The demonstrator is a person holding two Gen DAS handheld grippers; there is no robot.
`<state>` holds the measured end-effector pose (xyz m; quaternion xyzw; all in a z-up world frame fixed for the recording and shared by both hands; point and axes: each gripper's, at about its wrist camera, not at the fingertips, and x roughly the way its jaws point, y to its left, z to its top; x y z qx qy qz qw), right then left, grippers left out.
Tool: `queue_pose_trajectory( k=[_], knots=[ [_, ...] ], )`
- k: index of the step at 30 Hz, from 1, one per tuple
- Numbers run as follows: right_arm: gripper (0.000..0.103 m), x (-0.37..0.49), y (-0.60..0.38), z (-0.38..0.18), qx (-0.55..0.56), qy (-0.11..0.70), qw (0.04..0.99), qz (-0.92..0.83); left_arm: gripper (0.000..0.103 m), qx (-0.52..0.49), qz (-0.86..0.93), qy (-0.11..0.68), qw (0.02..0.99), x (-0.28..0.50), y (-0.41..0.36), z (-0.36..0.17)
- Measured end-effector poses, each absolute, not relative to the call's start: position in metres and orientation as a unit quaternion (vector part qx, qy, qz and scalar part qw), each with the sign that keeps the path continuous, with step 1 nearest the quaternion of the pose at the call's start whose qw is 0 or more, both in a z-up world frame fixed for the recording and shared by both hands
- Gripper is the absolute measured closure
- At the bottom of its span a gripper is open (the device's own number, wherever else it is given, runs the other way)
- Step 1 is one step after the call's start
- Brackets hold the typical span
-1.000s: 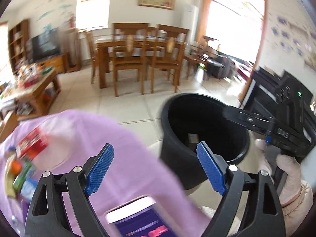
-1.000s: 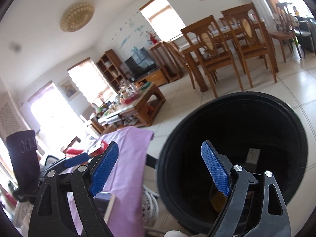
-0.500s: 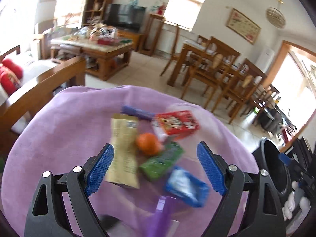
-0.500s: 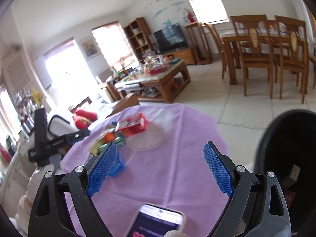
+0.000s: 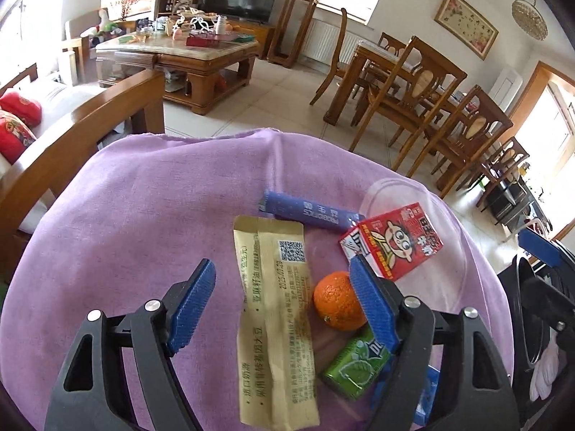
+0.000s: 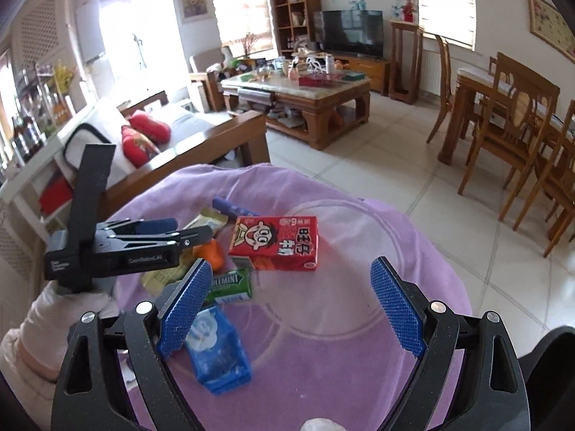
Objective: Collect trash
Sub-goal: 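Grasp the yellow snack stick with the left tool while the right tool grasps the red milk box, then carry snack stick and red milk box over the bin and open both tools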
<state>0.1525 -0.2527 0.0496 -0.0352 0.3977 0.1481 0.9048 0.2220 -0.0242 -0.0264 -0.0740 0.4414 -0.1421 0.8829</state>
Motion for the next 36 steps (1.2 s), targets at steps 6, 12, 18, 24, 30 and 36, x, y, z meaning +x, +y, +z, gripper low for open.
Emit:
queue_pose_trajectory(
  k=[6,12,18,24,30,36],
  knots=[
    [0.006,0.202,-0.227,0.012,-0.070,0.436,0.888,0.131,0.028,-0.099,-0.132,0.446,0.880,0.218,-0.001,-0.034],
    [0.006,0.234,-0.204,-0.024,-0.075,0.474,0.868,0.126,0.031,-0.097,-0.139,0.447,0.878,0.208,0.002,-0.030],
    [0.006,0.245,-0.189,-0.040,-0.086,0.481,0.863,0.126,0.031,-0.114,-0.141,0.443,0.878,0.214,0.007,-0.029],
    [0.015,0.242,-0.189,-0.044,-0.085,0.474,0.866,0.135,0.057,-0.070,-0.129,0.443,0.884,0.219,-0.007,-0.029],
    [0.015,0.218,-0.215,-0.025,-0.042,0.464,0.872,0.150,0.081,-0.073,-0.145,0.443,0.882,0.219,-0.004,-0.031],
    [0.015,0.174,-0.237,0.016,-0.006,0.427,0.887,0.175,0.085,-0.083,-0.157,0.410,0.895,0.206,0.000,-0.018]
  ],
)
